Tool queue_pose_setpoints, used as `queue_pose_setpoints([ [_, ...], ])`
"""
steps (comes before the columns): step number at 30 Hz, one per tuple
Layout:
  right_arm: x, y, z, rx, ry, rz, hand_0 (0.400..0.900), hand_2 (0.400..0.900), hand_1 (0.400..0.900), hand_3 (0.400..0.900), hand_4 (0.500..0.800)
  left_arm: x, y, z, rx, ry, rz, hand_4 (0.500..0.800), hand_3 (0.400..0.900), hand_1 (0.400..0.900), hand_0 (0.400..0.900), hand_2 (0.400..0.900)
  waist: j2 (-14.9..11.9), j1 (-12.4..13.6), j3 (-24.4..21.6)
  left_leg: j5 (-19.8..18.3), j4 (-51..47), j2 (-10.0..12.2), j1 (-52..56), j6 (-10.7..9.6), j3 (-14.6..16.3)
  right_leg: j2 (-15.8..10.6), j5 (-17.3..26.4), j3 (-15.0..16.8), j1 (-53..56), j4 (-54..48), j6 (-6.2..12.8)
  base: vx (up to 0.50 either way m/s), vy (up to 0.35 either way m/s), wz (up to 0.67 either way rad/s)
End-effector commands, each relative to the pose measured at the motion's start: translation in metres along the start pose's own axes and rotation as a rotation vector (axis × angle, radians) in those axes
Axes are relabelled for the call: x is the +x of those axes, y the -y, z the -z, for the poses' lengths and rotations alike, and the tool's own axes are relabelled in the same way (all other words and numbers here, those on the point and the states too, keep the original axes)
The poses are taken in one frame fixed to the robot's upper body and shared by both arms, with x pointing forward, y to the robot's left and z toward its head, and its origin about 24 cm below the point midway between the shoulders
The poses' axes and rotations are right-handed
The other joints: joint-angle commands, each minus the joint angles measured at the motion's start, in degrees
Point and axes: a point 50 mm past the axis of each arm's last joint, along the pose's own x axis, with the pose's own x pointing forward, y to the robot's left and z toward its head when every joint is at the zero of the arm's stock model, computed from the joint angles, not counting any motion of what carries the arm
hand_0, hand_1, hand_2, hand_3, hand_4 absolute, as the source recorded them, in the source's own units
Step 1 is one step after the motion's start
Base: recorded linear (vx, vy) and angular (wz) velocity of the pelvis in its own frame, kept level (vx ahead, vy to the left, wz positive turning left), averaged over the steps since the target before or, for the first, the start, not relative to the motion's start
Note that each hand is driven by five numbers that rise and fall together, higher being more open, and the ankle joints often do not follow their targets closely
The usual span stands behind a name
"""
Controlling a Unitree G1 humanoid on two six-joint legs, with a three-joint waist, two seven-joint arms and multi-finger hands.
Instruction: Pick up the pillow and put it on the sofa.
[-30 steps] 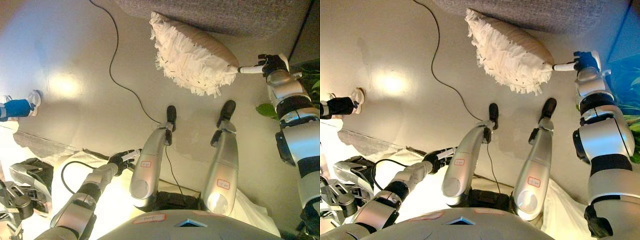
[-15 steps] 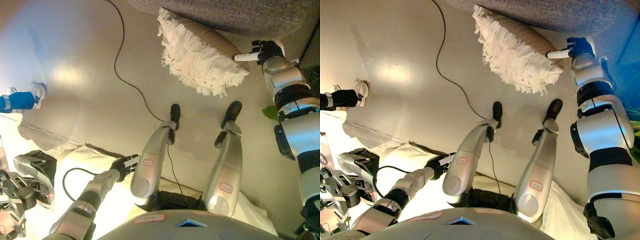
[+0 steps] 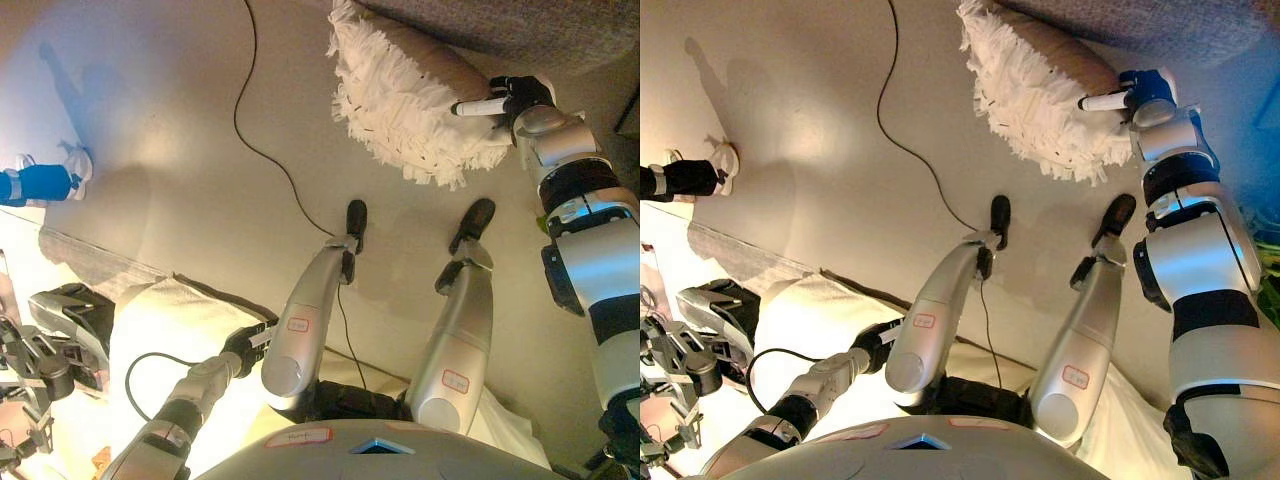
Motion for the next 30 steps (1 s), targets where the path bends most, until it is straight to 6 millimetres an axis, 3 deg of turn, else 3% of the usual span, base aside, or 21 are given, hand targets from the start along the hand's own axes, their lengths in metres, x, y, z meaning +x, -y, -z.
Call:
queue_pose_setpoints([
  [1, -0.011, 0.013, -0.048, -0.020, 0.144, 0.018, 0.900, 0.900, 0.900, 0.900, 0.800, -0.013, 0.002, 0.047, -0.035, -0.106, 0.006, 0.800, 0.900, 0.900, 0.900, 0.900, 8.0, -0.1, 0.8, -3.5, 1.7, 0.8, -1.0, -2.5, -4.3, 0.2, -10.9, -1.5, 0.4, 5.7, -0.16, -0.02, 0.013, 0.03],
  [16, -0.015, 0.006, -0.061, -0.105, 0.176, -0.033, 0.900, 0.900, 0.900, 0.900, 0.800, -0.015, 0.001, 0.048, -0.058, -0.060, 0.017, 0.800, 0.900, 0.900, 0.900, 0.900, 8.6, 1.7, 0.8, -2.3, 3.6, 1.1, -9.1, -2.5, -6.0, 0.6, -11.3, -0.1, -7.9, 9.5, -0.58, -0.03, -0.009, 0.07],
  [17, -0.015, 0.005, -0.061, -0.113, 0.177, -0.028, 0.775, 0.775, 0.775, 0.775, 0.725, -0.014, 0.002, 0.048, -0.063, -0.060, 0.018, 0.800, 0.900, 0.900, 0.900, 0.900, 8.6, 1.8, 0.8, -2.1, 3.5, 1.1, -9.8, -2.4, -6.2, 0.7, -11.2, 0.0, -8.4, 9.6, -0.45, -0.04, -0.017, -0.03],
  [18, -0.016, 0.004, -0.062, -0.114, 0.180, -0.030, 0.420, 0.420, 0.420, 0.420, 0.512, -0.014, 0.002, 0.047, -0.067, -0.057, 0.014, 0.800, 0.900, 0.900, 0.900, 0.900, 8.4, 2.1, 0.8, -1.9, 3.6, 1.3, -10.5, -2.5, -6.5, 0.8, -11.3, 0.2, -9.0, 10.0, -0.34, -0.03, -0.030, -0.06],
  [19, -0.017, 0.002, -0.065, -0.102, 0.190, -0.037, 0.400, 0.400, 0.400, 0.400, 0.500, -0.013, 0.001, 0.046, -0.070, -0.052, 0.007, 0.800, 0.900, 0.900, 0.900, 0.900, 8.0, 2.3, 0.8, -1.8, 3.8, 1.5, -11.3, -2.3, -6.7, 0.9, -11.3, 0.2, -9.4, 10.1, -0.45, -0.04, -0.067, -0.02],
  [30, -0.025, -0.009, -0.087, -0.060, 0.270, 0.004, 0.400, 0.400, 0.400, 0.400, 0.500, 0.003, -0.006, 0.013, -0.130, -0.015, -0.096, 0.800, 0.900, 0.900, 0.900, 0.900, 3.6, 1.7, 0.8, -1.9, 5.8, 2.5, -16.4, -1.9, -8.4, 2.6, -11.3, 0.4, -12.7, 12.0, -1.14, -0.03, -0.063, -0.01],
])
